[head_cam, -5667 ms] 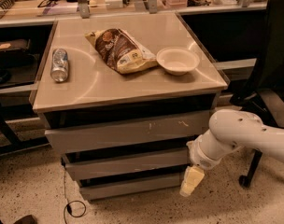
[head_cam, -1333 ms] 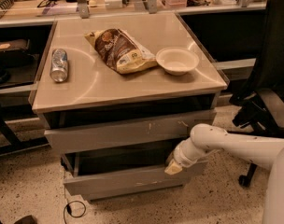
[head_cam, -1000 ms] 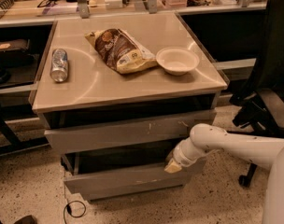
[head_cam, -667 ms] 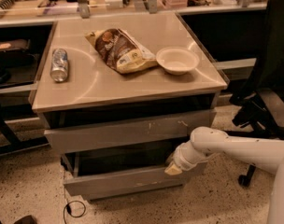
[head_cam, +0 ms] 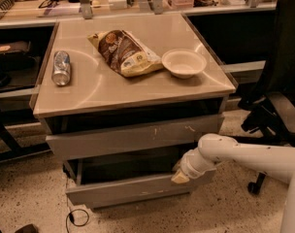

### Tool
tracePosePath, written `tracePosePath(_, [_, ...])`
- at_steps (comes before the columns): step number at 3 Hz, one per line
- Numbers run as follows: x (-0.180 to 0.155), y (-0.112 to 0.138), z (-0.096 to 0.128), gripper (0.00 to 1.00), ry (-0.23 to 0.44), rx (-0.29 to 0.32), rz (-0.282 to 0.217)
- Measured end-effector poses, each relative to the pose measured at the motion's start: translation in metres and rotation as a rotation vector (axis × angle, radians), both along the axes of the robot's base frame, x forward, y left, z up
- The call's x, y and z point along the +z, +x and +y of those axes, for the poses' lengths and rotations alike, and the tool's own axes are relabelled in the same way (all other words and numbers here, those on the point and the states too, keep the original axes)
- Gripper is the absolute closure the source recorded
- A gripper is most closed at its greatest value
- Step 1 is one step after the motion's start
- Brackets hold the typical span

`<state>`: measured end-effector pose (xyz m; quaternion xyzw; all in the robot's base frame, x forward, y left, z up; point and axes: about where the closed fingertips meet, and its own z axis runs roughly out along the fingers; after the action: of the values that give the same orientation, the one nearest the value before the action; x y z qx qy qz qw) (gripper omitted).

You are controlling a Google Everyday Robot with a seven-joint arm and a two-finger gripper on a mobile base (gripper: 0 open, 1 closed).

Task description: Open middle drawer

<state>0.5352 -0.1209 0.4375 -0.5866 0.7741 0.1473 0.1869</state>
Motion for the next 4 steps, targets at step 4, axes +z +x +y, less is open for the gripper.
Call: tracePosePath(4, [0.002,-0.02,-0.004,1.0,0.009,-0.049,0.014])
